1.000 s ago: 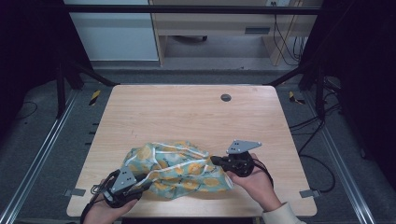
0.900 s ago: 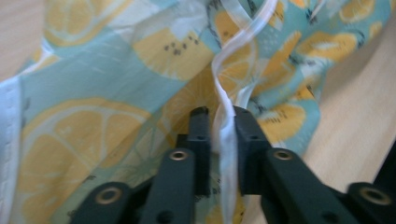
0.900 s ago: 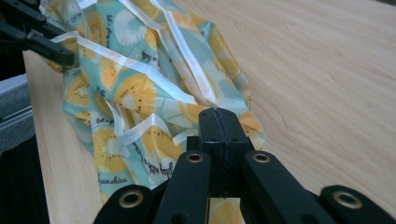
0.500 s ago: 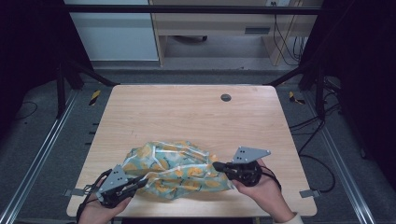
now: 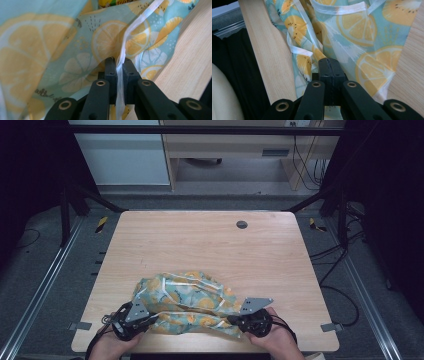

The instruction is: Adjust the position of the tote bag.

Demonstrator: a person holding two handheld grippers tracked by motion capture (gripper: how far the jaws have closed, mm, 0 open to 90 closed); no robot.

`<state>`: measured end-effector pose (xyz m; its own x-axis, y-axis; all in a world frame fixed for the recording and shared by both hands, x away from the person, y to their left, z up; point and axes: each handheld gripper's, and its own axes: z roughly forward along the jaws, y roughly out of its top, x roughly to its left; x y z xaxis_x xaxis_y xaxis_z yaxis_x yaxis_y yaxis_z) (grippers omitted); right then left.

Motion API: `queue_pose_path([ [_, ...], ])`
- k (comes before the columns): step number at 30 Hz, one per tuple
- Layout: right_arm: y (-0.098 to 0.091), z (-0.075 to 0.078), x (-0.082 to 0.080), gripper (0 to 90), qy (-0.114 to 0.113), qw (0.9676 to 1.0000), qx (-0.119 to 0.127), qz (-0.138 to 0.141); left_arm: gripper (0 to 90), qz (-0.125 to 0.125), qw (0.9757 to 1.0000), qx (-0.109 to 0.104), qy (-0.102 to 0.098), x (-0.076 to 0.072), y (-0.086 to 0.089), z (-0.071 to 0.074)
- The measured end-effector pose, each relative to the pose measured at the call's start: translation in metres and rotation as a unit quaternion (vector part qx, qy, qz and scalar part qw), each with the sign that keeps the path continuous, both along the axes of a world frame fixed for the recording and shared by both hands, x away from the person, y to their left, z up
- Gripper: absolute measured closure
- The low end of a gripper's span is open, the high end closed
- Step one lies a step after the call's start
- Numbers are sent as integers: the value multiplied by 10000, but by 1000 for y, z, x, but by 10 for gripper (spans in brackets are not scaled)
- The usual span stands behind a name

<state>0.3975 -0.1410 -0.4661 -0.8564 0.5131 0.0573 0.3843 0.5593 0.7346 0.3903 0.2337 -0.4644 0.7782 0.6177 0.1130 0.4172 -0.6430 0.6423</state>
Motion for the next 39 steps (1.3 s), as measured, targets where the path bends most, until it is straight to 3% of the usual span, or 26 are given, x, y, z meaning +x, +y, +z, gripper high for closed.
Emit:
queue_pose_path([
  [4, 1, -2, 0, 898, -6, 10000, 4, 20, 841, -3, 10000, 54, -18, 1, -2, -1],
  [9, -1, 7, -2, 770, -63, 9999, 139, 17, 845, -57, 10000, -10, -33, -4, -4, 0],
  [18, -12, 48, 4, 498, -583, 9963, 562, -292, 845, -67, 10000, 29, -38, -5, -5, -1],
  [22, -7, 56, 13, 417, -692, 9957, 509, -344, 844, -16, 9999, -80, -78, -6, -4, 0],
  [27, 17, 54, 23, 278, -651, 9968, 410, -221, 844, -26, 9988, -490, -31, -4, -3, 3],
  [29, 26, 50, 28, 263, -661, 9973, 274, -150, 843, -59, 9994, -313, -136, -4, -7, 4],
  [32, 33, 44, 33, 260, -724, 9966, 303, -248, 843, -72, 9986, -505, -111, -7, -7, 4],
  [36, 36, 37, 37, 252, -814, 9959, 215, -340, 843, -123, 9989, -455, -76, -4, -11, 2],
  [39, 35, 31, 35, 231, -823, 9960, 148, -319, 842, -188, 9993, -275, -188, -6, -14, 3],
])
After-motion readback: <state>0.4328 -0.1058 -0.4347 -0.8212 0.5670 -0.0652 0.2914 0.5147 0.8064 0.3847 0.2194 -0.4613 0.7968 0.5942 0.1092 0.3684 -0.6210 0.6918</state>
